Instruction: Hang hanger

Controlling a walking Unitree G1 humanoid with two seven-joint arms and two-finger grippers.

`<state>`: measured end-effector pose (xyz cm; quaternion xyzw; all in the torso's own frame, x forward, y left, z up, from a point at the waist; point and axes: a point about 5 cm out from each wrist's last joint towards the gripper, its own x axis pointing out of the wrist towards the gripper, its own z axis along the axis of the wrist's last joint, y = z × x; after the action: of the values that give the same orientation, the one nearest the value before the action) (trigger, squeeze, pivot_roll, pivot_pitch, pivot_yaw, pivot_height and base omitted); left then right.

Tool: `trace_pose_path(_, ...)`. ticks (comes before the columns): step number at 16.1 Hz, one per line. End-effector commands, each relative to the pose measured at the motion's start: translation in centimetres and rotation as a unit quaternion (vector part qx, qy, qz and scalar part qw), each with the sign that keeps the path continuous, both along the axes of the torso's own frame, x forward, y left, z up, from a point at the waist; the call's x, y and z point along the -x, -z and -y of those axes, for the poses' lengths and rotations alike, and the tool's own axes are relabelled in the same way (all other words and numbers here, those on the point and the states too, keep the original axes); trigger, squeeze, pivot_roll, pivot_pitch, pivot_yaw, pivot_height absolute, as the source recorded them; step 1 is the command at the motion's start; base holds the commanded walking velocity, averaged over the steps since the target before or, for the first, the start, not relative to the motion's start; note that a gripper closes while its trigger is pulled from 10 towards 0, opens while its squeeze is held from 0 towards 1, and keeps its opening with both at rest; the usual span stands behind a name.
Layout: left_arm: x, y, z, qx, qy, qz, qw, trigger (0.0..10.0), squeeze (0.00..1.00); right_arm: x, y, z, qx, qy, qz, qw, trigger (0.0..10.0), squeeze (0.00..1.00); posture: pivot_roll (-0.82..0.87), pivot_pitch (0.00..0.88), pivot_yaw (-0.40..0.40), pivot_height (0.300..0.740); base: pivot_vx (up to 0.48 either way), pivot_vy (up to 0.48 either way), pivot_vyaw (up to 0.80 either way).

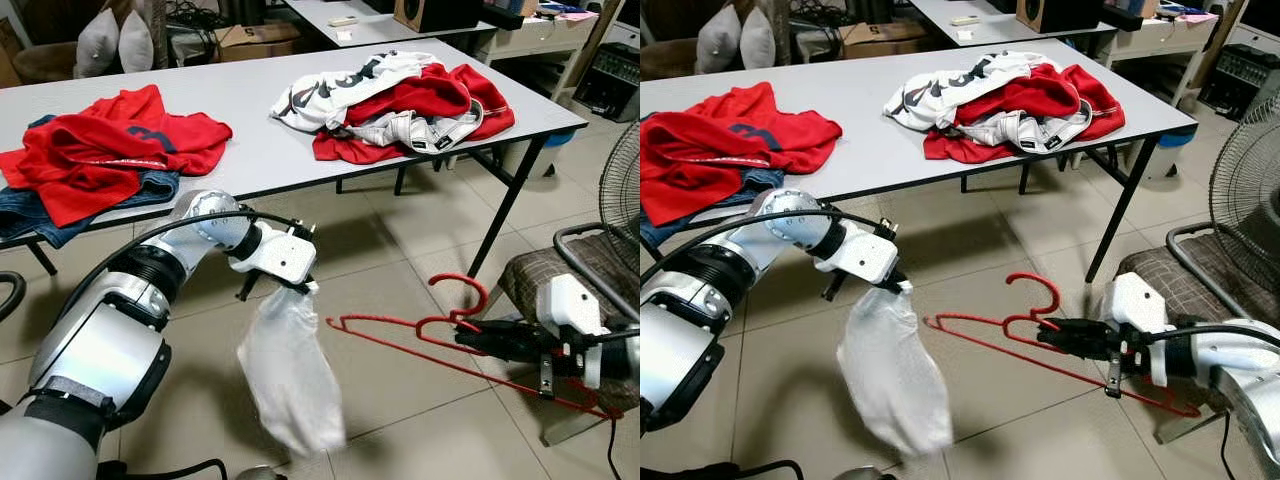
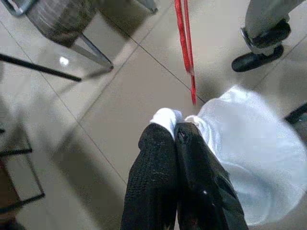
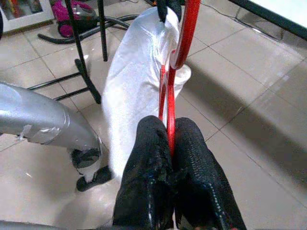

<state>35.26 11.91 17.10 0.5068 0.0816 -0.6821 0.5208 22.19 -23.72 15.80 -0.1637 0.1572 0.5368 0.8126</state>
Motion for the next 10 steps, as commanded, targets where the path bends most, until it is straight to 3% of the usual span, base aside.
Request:
trace_pose_path(1, -0.2, -1.6, 0.4, 0.013, 0.016, 0.02, 1.0, 10.0, 0.0, -0.4, -0.4, -0.1, 0.006, -0.008, 0.017, 1.0, 10.0, 0.0, -0.09, 0.0, 0.014, 0.74, 0.0, 0.0, 0.0)
trace_pose_path(10, 0.8, -2.8, 1.6, 0.046, 0.079, 0.011, 0.996, 10.0, 0.0, -1.8, -0.8, -0.3, 0.014, -0.058, 0.029, 0.998, 10.0, 0.0, -0.07, 0.004, 0.005, 0.74, 0.0, 0.0, 0.0)
